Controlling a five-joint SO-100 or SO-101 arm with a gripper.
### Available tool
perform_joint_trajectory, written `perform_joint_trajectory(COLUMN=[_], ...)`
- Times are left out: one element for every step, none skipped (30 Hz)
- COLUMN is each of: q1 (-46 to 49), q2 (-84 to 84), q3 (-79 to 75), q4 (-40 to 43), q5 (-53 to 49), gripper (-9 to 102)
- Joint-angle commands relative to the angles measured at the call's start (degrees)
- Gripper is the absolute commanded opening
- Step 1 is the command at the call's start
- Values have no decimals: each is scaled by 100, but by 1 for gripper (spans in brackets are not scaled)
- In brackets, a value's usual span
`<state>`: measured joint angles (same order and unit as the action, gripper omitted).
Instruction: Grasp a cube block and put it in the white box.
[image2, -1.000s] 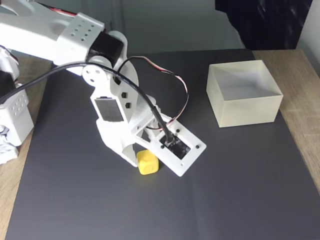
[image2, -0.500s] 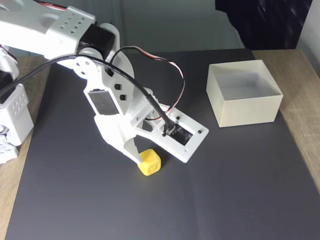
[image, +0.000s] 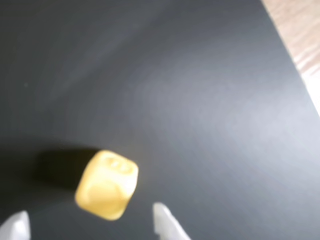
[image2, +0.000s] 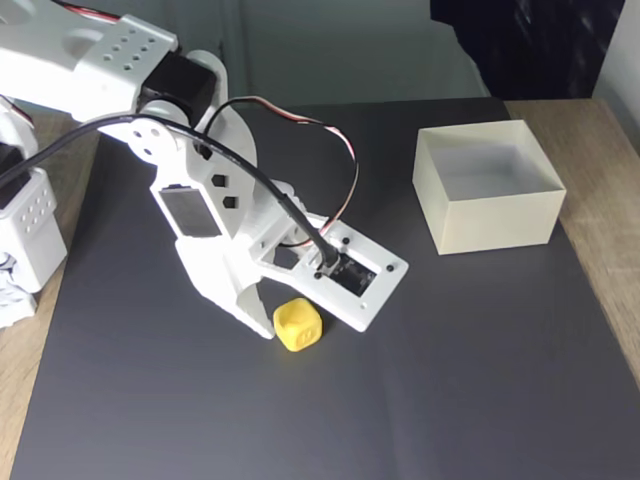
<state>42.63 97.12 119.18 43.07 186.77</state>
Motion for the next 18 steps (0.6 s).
perform_joint_trajectory(q1=[114, 114, 123, 123, 123, 123, 114, 105, 97, 79, 70, 53, 35, 26, 18, 0, -9, -35], q2=[185, 132, 79, 35, -18, -79, -141, -202, -264, -325, -378, -431, -475, -510, -545, -589, -633, -668], q3=[-18, -18, -18, -18, -18, -18, -18, -18, -18, -18, -18, -18, -18, -18, -18, -18, -18, -18], q4=[-97, -123, -167, -211, -264, -325, -378, -413, -439, -448, -475, -501, -527, -563, -589, -606, -624, -650], q5=[-9, -18, -26, -35, -62, -79, -79, -105, -114, -123, -132, -132, -132, -132, -132, -132, -132, -132], gripper=[30, 29, 29, 29, 29, 28, 28, 28, 27, 27, 27, 27, 26, 26, 26, 26, 25, 25])
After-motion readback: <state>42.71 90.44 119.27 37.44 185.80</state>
